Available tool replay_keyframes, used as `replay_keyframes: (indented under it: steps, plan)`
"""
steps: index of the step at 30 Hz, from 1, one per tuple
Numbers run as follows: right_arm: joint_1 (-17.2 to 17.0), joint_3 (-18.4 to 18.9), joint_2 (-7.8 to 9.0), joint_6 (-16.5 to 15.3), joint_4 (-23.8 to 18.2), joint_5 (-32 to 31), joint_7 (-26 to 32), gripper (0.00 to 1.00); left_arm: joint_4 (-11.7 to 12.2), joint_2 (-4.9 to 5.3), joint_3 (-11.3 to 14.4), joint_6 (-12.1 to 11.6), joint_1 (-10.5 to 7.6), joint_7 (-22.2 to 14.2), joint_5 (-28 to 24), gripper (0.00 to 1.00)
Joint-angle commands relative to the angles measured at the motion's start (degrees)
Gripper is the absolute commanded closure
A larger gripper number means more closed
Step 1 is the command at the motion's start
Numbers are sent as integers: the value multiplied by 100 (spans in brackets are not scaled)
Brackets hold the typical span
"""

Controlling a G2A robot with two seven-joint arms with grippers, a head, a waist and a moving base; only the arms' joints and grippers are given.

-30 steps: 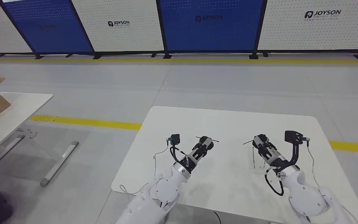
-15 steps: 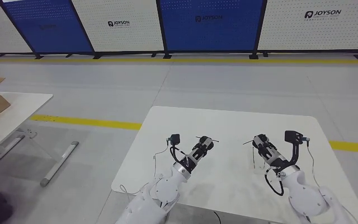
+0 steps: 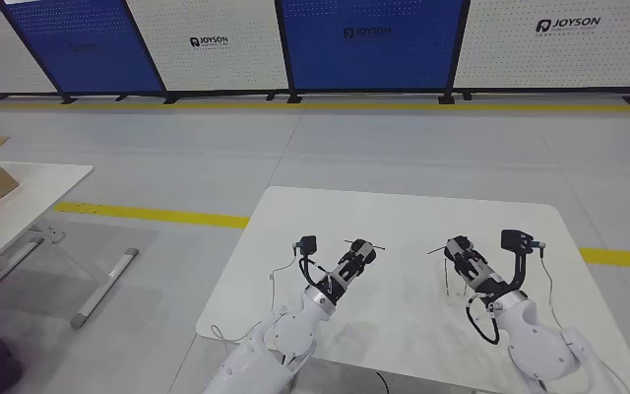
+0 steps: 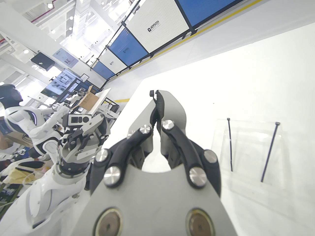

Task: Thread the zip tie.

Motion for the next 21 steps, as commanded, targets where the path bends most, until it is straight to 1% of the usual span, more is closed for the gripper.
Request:
replay_keyframes:
  steps: [1, 3, 5, 8, 9, 11, 12, 15, 17, 18, 21]
  plan:
    - [0, 0, 0, 0, 0, 0, 0, 100, 0, 0, 0, 0, 0, 0, 0, 100]
    - [-77, 17, -21, -120, -40, 198, -131, 100, -1, 1, -5, 16, -4, 9, 19, 100]
    - [-162, 59, -30, -225, -84, 265, -259, 100, -4, 2, -24, 43, -13, 84, 127, 100]
    - [-394, 86, -49, -405, -222, 325, -570, 100, 32, -5, -28, 40, -27, 321, 351, 100]
    - [-482, 84, -60, -454, -274, 324, -725, 100, 109, -15, 5, 66, -58, 442, 508, 100]
    - [-587, 72, -74, -523, -327, 336, -856, 100, 230, -42, 105, 76, -119, 581, 642, 100]
    - [-634, 70, -85, -559, -355, 308, -975, 100, 329, -62, 182, 91, -169, 653, 745, 100]
    - [-668, 8, -113, -516, -343, 42, -1232, 100, 551, -116, 398, 130, -286, 745, 915, 100]
    - [-656, -22, -121, -486, -322, -9, -1254, 100, 703, -153, 529, 139, -381, 747, 966, 100]
    - [-656, -22, -121, -486, -322, -9, -1254, 100, 731, -164, 570, 113, -394, 692, 908, 100]
    - [-656, -22, -121, -486, -322, -9, -1254, 100, 731, -164, 570, 113, -394, 692, 908, 100]
